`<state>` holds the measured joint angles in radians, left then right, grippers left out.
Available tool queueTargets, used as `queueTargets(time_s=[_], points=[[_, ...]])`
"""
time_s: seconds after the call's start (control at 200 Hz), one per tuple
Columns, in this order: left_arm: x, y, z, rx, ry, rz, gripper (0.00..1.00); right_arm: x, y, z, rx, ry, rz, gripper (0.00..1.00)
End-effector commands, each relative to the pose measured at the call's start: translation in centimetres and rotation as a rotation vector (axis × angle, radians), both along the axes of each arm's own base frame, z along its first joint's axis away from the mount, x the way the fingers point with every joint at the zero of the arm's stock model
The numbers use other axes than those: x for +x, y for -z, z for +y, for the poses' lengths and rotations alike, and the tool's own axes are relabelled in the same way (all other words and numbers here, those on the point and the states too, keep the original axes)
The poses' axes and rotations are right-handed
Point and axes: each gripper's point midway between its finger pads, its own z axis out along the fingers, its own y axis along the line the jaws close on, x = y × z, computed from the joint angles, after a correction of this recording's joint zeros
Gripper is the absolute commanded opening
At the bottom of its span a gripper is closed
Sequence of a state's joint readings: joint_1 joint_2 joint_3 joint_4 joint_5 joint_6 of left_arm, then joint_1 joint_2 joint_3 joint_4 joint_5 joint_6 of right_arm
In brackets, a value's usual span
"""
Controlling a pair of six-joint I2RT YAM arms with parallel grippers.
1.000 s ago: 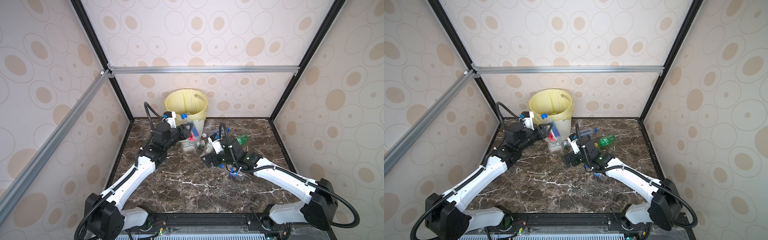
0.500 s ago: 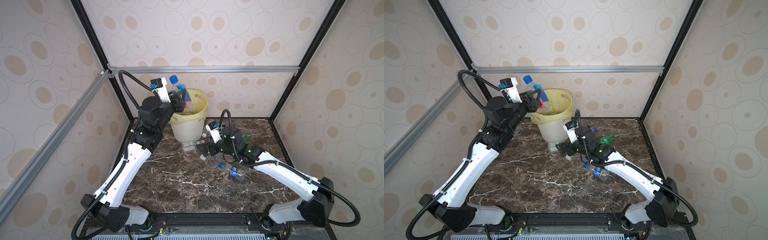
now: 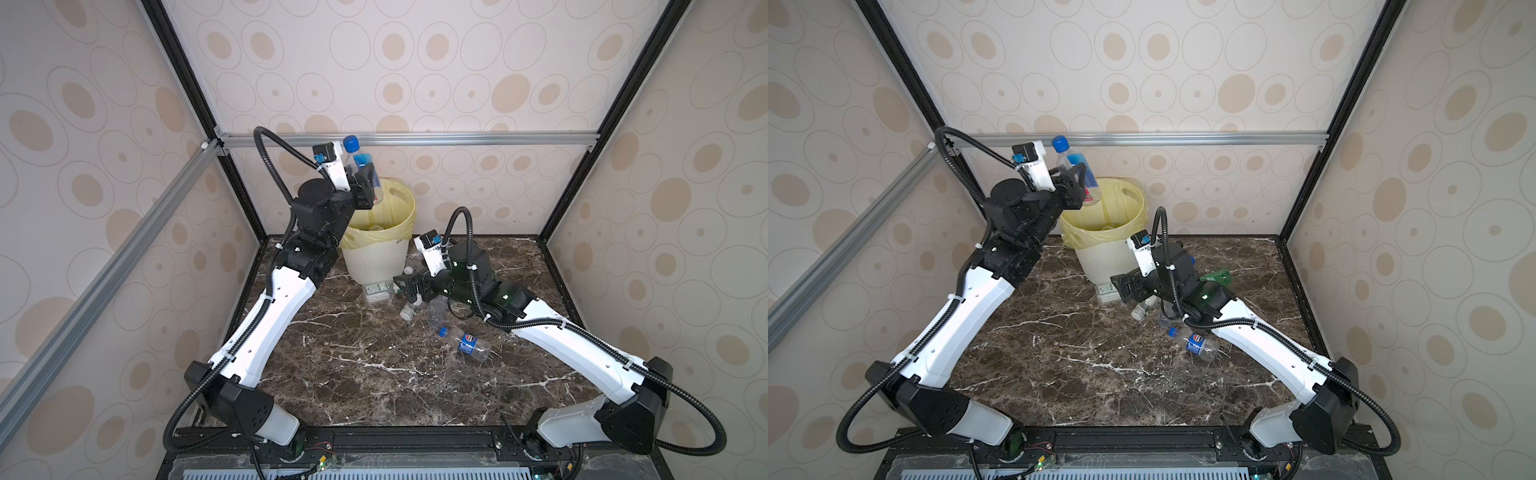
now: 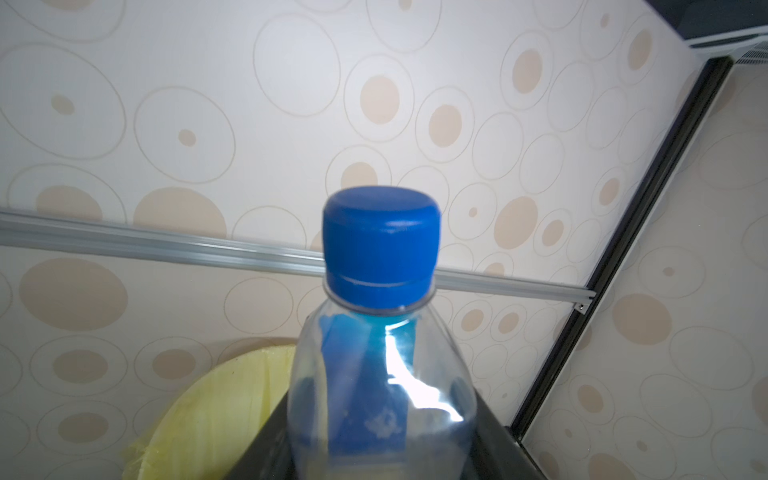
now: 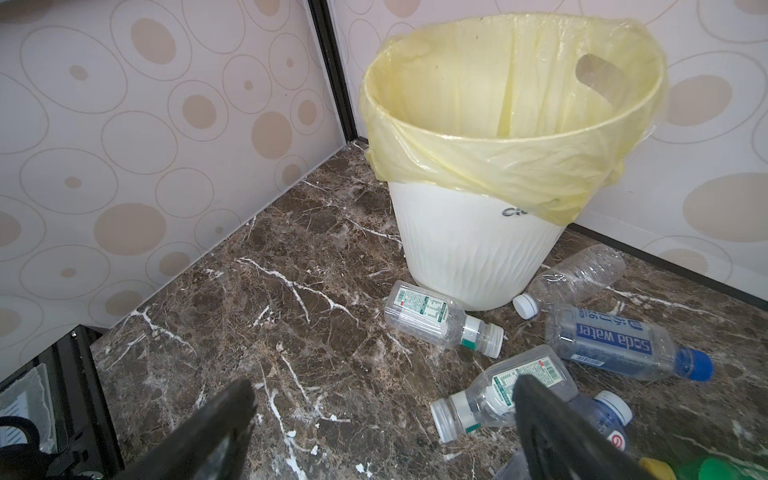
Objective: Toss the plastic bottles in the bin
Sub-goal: 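Open the left gripper over the bin to drop the bottle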
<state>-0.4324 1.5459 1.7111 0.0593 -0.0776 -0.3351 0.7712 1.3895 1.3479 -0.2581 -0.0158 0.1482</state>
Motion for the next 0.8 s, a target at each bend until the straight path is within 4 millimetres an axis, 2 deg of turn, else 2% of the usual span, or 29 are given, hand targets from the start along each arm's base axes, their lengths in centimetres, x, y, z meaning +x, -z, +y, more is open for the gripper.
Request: queueTargets(time_s=[0.0, 0.085, 0.17, 0.35, 0.59, 0.715, 0.795], points=[[4.4, 5.0, -0.1, 0.034, -0.029, 0.116, 0.64, 0.3, -0.9, 0.1, 0.010, 0.010, -0.005, 1.00], [6.5, 7.8, -0.5, 0.052, -0.015, 0.216, 0.79, 0.1, -0.9, 0.0, 0.015, 0.009, 0.004, 1.00], [6.1, 7.8, -1.0, 0.060, 0.022, 0.223, 0.99, -0.2, -0.9, -0.4, 0.014, 0.014, 0.005, 1.00], [3.7, 5.8, -0.2, 0.046, 0.026, 0.174, 0.99, -0.4, -0.4, -0.7, 0.012, 0.022, 0.012, 1.00], [0.8, 4.6, 0.8, 0.014, 0.041, 0.152, 0.99, -0.4, 0.4, -0.8, 0.016, 0.031, 0.038, 1.00], [-0.6, 5.4, 1.0, -0.015, 0.058, 0.159, 0.99, -0.6, 0.9, -1.0, 0.012, 0.037, 0.050, 1.00], [-1.2, 6.6, 1.2, -0.027, 0.064, 0.183, 0.99, -0.7, 1.5, -1.4, -0.002, 0.048, 0.061, 1.00]])
